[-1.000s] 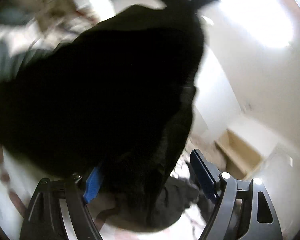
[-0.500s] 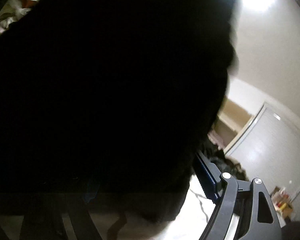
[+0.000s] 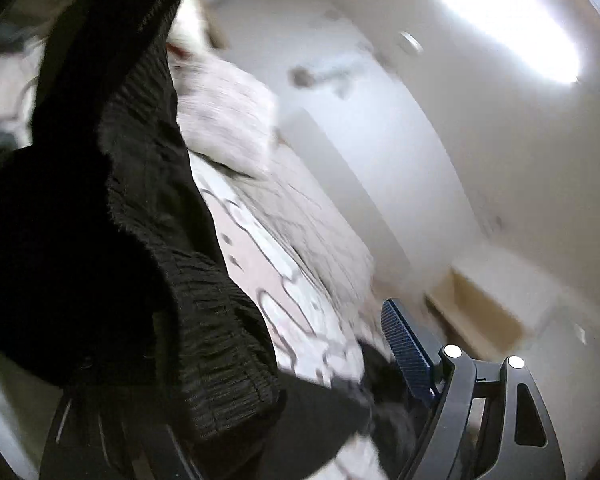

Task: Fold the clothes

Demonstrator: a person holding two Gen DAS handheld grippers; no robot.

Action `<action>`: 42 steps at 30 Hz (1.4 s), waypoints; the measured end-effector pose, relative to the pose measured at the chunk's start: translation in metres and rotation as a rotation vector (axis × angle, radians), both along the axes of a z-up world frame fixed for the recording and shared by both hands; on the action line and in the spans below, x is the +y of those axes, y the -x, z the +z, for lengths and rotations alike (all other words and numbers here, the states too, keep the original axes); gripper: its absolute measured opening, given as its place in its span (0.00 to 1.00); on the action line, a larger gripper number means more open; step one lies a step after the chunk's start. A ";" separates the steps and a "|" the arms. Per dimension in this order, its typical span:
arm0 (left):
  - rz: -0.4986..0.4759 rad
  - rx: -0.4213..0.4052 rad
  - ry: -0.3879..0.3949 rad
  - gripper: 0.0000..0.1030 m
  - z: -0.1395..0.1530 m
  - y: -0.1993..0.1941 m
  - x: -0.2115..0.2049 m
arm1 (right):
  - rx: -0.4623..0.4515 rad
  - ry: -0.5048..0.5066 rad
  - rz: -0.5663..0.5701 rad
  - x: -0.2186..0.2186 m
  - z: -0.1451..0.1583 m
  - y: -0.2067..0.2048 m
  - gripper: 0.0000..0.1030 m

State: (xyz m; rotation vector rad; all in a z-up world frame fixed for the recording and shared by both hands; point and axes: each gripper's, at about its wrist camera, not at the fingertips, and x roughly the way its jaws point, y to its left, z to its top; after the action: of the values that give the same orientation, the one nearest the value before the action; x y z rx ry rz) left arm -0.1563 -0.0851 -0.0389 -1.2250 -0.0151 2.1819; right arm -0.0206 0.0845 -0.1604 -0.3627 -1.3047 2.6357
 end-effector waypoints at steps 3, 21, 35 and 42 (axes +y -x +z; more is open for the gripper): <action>0.034 -0.054 0.010 0.20 -0.025 0.010 -0.010 | 0.000 -0.145 0.132 -0.008 -0.015 -0.004 0.57; 0.159 0.494 -0.070 0.20 0.156 -0.067 0.006 | 0.025 0.081 0.146 0.070 0.166 -0.007 0.18; 0.317 0.901 -0.098 0.23 0.337 -0.194 0.010 | 0.151 0.326 0.260 0.099 0.401 -0.107 0.18; 0.353 0.806 0.011 0.23 0.320 -0.116 0.035 | -0.036 0.398 0.192 0.099 0.422 -0.041 0.18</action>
State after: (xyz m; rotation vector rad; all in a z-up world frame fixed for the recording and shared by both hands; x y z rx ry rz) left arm -0.0406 -0.0504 0.2816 -0.2827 0.1218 2.8388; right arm 0.0205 0.1834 0.2616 -0.3538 -0.8516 3.0645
